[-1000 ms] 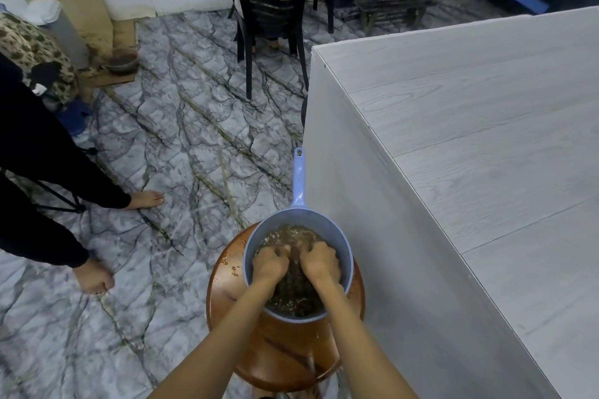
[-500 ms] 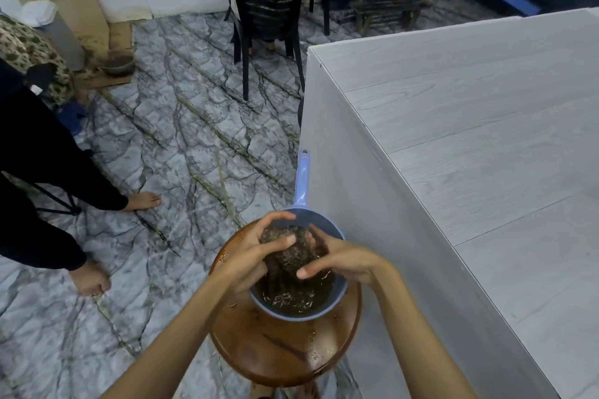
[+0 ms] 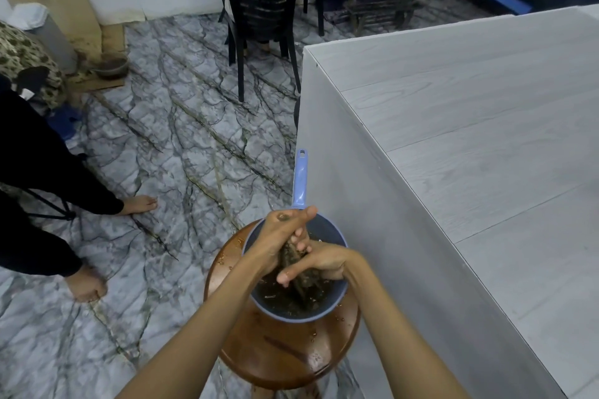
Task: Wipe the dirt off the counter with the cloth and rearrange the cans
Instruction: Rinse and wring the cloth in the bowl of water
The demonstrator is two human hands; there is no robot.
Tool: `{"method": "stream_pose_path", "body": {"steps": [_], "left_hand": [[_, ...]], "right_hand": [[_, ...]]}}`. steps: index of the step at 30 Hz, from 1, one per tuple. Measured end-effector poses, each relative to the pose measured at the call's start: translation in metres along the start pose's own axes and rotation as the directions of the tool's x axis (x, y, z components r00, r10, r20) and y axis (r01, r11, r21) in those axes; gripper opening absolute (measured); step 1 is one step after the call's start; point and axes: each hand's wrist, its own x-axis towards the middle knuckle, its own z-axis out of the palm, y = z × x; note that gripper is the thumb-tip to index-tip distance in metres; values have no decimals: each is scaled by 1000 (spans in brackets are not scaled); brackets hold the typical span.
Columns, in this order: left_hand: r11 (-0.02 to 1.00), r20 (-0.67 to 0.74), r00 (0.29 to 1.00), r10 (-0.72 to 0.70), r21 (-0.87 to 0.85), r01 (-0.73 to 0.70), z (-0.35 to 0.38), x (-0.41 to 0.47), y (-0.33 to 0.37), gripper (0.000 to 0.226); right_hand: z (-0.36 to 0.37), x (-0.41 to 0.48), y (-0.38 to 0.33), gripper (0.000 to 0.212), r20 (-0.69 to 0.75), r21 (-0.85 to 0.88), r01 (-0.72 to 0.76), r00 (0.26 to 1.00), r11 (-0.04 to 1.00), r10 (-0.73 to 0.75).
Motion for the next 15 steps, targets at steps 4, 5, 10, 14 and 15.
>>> {"method": "stream_pose_path", "body": {"steps": [4, 5, 10, 14, 15], "left_hand": [[993, -176, 984, 18, 119, 3, 7, 5, -9, 56], [993, -209, 978, 14, 119, 11, 8, 6, -12, 57], [991, -479, 878, -6, 111, 68, 9, 13, -29, 55], [963, -633, 773, 42, 232, 137, 10, 21, -32, 57], [957, -641, 766, 54, 251, 142, 12, 23, -31, 56]], "right_hand": [[12, 2, 10, 36, -297, -90, 38, 953, 995, -64], [14, 3, 12, 41, -350, -117, 34, 934, 993, -74], [25, 11, 25, 23, -528, -280, -60, 843, 958, -102], [40, 16, 29, 24, -708, -328, -165, 695, 930, -126], [42, 16, 30, 27, -741, -307, -180, 661, 934, -116]]}}
